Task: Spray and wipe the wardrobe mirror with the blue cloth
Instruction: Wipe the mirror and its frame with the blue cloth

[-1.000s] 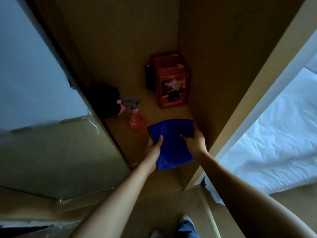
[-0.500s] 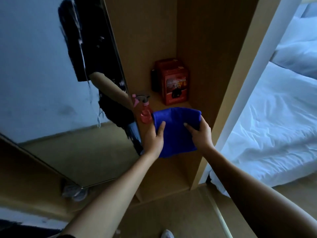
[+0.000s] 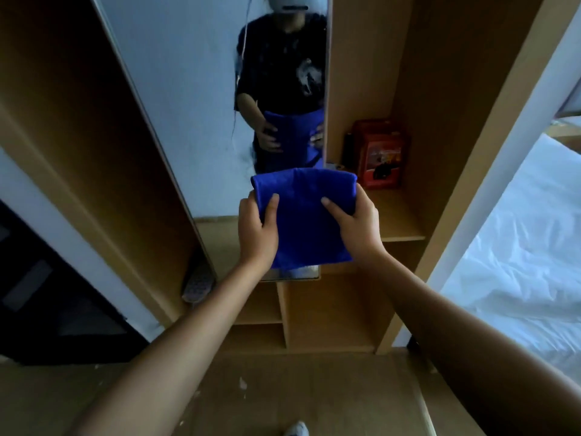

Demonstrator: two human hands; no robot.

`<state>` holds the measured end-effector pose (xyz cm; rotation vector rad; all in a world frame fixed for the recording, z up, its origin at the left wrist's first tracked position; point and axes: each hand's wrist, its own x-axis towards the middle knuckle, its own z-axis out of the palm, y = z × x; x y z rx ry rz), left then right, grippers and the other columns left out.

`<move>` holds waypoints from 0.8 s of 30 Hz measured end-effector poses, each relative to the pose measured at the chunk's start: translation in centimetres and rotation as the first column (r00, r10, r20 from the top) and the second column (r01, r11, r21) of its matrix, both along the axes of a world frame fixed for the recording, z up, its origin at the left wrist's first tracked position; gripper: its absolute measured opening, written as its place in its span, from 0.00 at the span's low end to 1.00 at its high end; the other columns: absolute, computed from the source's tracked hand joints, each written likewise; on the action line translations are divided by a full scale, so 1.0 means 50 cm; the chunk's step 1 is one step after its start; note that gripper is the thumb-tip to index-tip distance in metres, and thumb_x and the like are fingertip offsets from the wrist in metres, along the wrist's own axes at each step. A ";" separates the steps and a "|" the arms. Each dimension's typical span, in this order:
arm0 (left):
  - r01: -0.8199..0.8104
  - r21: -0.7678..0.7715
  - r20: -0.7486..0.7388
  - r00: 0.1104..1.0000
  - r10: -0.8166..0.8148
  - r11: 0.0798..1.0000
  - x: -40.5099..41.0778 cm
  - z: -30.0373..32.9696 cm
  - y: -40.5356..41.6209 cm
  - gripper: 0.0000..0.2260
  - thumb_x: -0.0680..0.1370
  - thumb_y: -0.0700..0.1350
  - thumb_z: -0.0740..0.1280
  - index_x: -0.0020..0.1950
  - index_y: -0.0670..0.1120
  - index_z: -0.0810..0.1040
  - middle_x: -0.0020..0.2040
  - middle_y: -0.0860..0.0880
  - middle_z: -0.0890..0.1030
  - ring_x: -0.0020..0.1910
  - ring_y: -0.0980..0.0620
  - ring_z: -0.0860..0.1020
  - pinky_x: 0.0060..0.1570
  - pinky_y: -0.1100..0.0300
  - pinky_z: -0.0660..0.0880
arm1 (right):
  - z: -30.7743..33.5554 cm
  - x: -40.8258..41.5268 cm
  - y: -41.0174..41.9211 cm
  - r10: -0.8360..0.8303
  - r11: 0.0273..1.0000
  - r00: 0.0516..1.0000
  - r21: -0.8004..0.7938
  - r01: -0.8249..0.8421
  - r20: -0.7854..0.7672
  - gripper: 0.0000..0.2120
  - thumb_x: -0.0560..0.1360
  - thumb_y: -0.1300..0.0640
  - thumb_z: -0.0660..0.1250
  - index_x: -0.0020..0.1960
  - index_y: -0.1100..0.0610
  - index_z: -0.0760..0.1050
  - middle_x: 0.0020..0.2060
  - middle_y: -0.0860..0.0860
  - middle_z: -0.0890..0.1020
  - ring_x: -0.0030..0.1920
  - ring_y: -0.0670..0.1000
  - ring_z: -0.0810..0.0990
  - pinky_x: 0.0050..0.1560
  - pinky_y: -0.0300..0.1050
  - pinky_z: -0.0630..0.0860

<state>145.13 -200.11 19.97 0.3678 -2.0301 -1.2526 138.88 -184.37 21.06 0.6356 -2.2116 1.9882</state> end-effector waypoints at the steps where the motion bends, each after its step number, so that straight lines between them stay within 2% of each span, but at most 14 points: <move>1: -0.016 -0.006 -0.017 1.000 0.016 1.000 0.019 0.012 -0.019 0.08 0.81 0.53 0.60 0.48 0.50 0.69 0.45 0.47 0.74 0.41 0.53 0.73 0.40 0.69 0.69 | 0.011 0.015 -0.021 0.010 1.000 1.000 -0.004 -0.010 -0.018 0.14 0.78 0.54 0.68 0.62 0.53 0.72 0.52 0.43 0.80 0.48 0.36 0.79 0.45 0.30 0.76; 3: -0.045 -0.025 -0.056 0.997 0.044 0.999 0.049 0.038 -0.064 0.08 0.81 0.53 0.60 0.48 0.49 0.70 0.44 0.49 0.73 0.40 0.55 0.73 0.39 0.72 0.68 | 0.038 0.036 -0.066 0.020 1.000 0.998 0.002 -0.019 -0.058 0.12 0.78 0.54 0.68 0.60 0.54 0.73 0.51 0.44 0.81 0.47 0.37 0.79 0.43 0.29 0.76; 7: -0.083 -0.064 -0.137 0.988 0.074 0.994 0.084 0.099 -0.150 0.10 0.81 0.52 0.60 0.50 0.46 0.71 0.43 0.50 0.74 0.39 0.57 0.73 0.39 0.73 0.68 | 0.097 0.064 -0.155 0.026 1.000 0.993 -0.011 -0.028 -0.117 0.10 0.77 0.53 0.70 0.53 0.57 0.75 0.44 0.46 0.82 0.43 0.44 0.81 0.41 0.37 0.78; 9: -0.094 -0.079 -0.183 0.980 0.078 0.992 0.090 0.132 -0.192 0.09 0.81 0.52 0.60 0.51 0.46 0.72 0.44 0.51 0.75 0.40 0.57 0.74 0.41 0.73 0.69 | 0.129 0.070 -0.199 0.014 1.000 0.988 -0.022 -0.018 -0.157 0.10 0.76 0.52 0.70 0.51 0.59 0.75 0.42 0.48 0.83 0.41 0.45 0.81 0.38 0.36 0.77; 13: -0.067 -0.145 -0.253 0.967 0.029 0.987 0.079 0.210 -0.292 0.08 0.81 0.52 0.60 0.52 0.49 0.72 0.47 0.49 0.77 0.43 0.56 0.76 0.44 0.71 0.70 | 0.203 0.072 -0.296 -0.032 0.997 0.977 -0.070 0.018 -0.209 0.10 0.76 0.54 0.70 0.50 0.60 0.76 0.40 0.49 0.82 0.36 0.40 0.78 0.34 0.30 0.71; 16: -0.061 -0.219 -0.289 0.957 -0.005 0.974 0.060 0.274 -0.364 0.07 0.81 0.52 0.60 0.51 0.49 0.71 0.47 0.48 0.77 0.45 0.52 0.76 0.47 0.64 0.72 | 0.256 0.059 -0.361 -0.092 0.992 0.965 -0.109 0.067 -0.244 0.09 0.76 0.55 0.71 0.52 0.60 0.77 0.41 0.50 0.83 0.35 0.38 0.77 0.34 0.30 0.71; 19: -0.104 -0.321 -0.270 0.963 0.014 0.941 0.035 0.337 -0.430 0.09 0.81 0.54 0.60 0.48 0.49 0.69 0.49 0.49 0.74 0.53 0.48 0.73 0.53 0.59 0.70 | 0.314 0.041 -0.416 -0.168 0.982 0.937 -0.132 0.133 -0.306 0.12 0.75 0.54 0.72 0.52 0.60 0.76 0.41 0.52 0.82 0.36 0.41 0.77 0.37 0.36 0.71; 22: -0.134 -0.369 -0.241 0.970 0.044 0.920 0.003 0.399 -0.479 0.12 0.80 0.55 0.60 0.50 0.47 0.70 0.58 0.45 0.71 0.61 0.46 0.66 0.55 0.60 0.64 | 0.374 0.020 -0.455 -0.233 0.971 0.908 -0.141 0.196 -0.348 0.13 0.75 0.51 0.72 0.51 0.59 0.76 0.41 0.52 0.82 0.41 0.51 0.79 0.41 0.46 0.74; 24: -0.137 -0.367 -0.257 0.965 0.042 0.920 -0.019 0.440 -0.497 0.13 0.80 0.55 0.61 0.53 0.45 0.72 0.63 0.44 0.67 0.64 0.46 0.63 0.57 0.62 0.61 | 0.413 0.005 -0.469 -0.260 0.965 0.887 -0.145 0.220 -0.382 0.13 0.75 0.51 0.71 0.50 0.60 0.75 0.40 0.52 0.82 0.41 0.54 0.79 0.41 0.48 0.74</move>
